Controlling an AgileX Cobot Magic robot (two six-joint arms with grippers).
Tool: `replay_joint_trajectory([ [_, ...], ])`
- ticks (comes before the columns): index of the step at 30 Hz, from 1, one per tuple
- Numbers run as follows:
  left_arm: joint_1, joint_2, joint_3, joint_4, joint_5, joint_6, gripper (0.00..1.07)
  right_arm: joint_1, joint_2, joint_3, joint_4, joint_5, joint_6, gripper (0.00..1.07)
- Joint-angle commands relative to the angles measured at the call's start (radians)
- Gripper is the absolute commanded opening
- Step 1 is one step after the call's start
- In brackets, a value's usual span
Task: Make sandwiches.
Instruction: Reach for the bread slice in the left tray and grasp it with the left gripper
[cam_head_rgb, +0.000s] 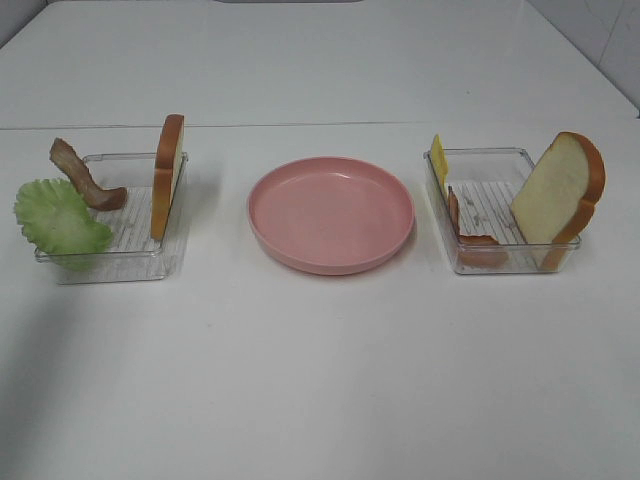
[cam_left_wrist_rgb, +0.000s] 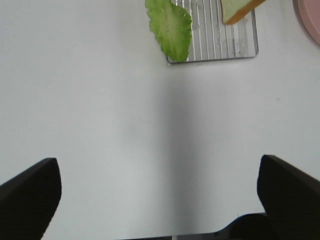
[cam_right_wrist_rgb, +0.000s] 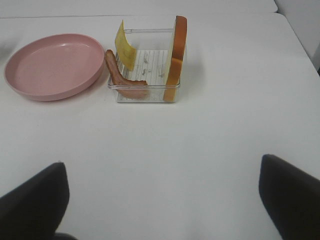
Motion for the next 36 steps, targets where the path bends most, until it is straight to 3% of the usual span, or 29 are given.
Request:
replay_joint_trajectory([
  [1,-0.002,0.141,-0.123,0.001,0.065,-0.009,1.02,-0.002,-0.024,0.004,0.000,0.002,-0.008,0.98],
  [2,-0.002,0.141,-0.123,0.001,0.065,-0.009,1.02,-0.002,-0.024,0.004,0.000,0.002,-0.008,0.98],
  [4,-0.002,0.320,-0.300,0.015,0.066,-0.005,1.02,-0.002,-0.024,0.004,0.000,0.002,-0.008,0.98],
  [5,-0.002,0.320,-0.300,0.015,0.066,-0.005,1.02,-0.002,-0.024,0.004,0.000,0.002,-0.008,0.98],
  [7,-0.002,0.413,-0.401,0.003,0.066,-0.009,1.02,-0.002,-0.024,0.004,0.000,0.002,-0.008,0.98],
  [10,-0.011,0.489,-0.475,-0.022,0.066,-0.011,1.02,-0.002,-0.024,0.004,0.000,0.002,-0.008,0.98],
  [16,-0.067,0.585,-0.537,-0.018,0.066,-0.030,1.02,-0.002,-0.024,0.004,0.000,0.002,-0.008,0.98],
  [26,-0.276,0.812,-0.719,-0.024,0.065,-0.117,1.02,-0.002,-0.024,0.004,0.000,0.002,-0.008,0.98],
  [36,-0.333,0.959,-0.816,-0.021,0.065,-0.167,1.02,-0.002,-0.024,0.004,0.000,0.002,-0.008,0.98],
])
